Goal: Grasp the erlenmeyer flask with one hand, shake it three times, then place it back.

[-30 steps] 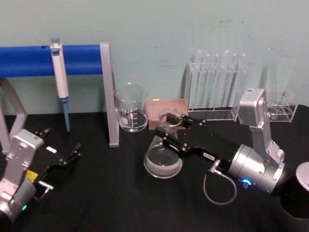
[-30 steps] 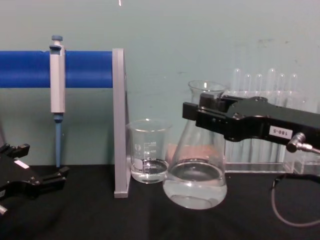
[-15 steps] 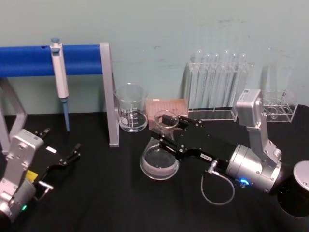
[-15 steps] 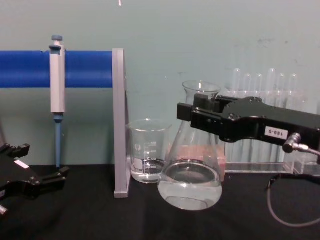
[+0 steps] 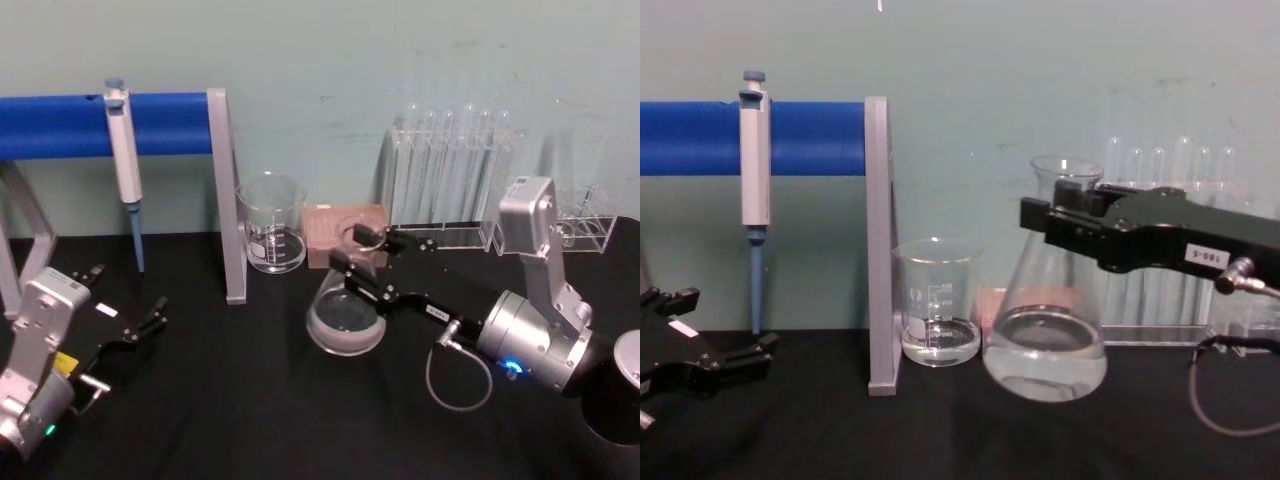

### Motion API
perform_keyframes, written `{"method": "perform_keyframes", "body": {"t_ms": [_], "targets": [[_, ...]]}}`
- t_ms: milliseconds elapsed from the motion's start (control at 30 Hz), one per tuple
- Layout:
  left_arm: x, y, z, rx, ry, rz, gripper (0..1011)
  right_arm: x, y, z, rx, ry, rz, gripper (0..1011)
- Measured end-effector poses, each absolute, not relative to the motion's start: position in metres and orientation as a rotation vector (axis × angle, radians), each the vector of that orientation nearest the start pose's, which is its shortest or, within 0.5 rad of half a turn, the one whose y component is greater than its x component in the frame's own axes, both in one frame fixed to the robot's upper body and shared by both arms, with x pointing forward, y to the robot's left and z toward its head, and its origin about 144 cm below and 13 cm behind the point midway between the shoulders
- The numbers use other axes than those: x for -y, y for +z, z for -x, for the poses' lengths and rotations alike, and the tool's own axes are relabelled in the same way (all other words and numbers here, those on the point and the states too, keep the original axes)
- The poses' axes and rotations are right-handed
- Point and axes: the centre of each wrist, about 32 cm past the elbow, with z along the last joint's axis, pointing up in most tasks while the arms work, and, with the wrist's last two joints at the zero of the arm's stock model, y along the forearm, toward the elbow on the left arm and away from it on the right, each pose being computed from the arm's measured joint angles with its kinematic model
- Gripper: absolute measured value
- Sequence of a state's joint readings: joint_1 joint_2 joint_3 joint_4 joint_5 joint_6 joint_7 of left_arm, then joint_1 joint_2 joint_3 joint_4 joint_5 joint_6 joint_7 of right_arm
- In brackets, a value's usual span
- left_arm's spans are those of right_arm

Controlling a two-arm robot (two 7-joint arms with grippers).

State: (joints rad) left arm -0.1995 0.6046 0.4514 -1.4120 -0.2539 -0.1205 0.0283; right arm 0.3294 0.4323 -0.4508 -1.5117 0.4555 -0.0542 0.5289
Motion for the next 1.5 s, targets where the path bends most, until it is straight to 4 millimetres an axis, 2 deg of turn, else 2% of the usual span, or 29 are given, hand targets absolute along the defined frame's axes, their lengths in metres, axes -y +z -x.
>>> {"method": "perform_keyframes", "body": {"t_ms": [267,567,900,1500], "targets": [[-0.31,1.14,-0.489,0.285,1.248,-0.304,1001,0.244,1.208,-0.525,0.147,-0.764,-0.027,450],[-0.31,1.14,-0.489,0.285,1.248,-0.305,1001,0.274,1.209,-0.526,0.16,-0.963,-0.016,450],[-0.31,1.14,-0.489,0.285,1.248,-0.304,1001,0.297,1.208,-0.522,0.163,-1.104,0.002,450],[-0.31,1.14,-0.489,0.285,1.248,-0.304,1001,0.307,1.208,-0.521,0.159,-1.148,0.002,450]]}}
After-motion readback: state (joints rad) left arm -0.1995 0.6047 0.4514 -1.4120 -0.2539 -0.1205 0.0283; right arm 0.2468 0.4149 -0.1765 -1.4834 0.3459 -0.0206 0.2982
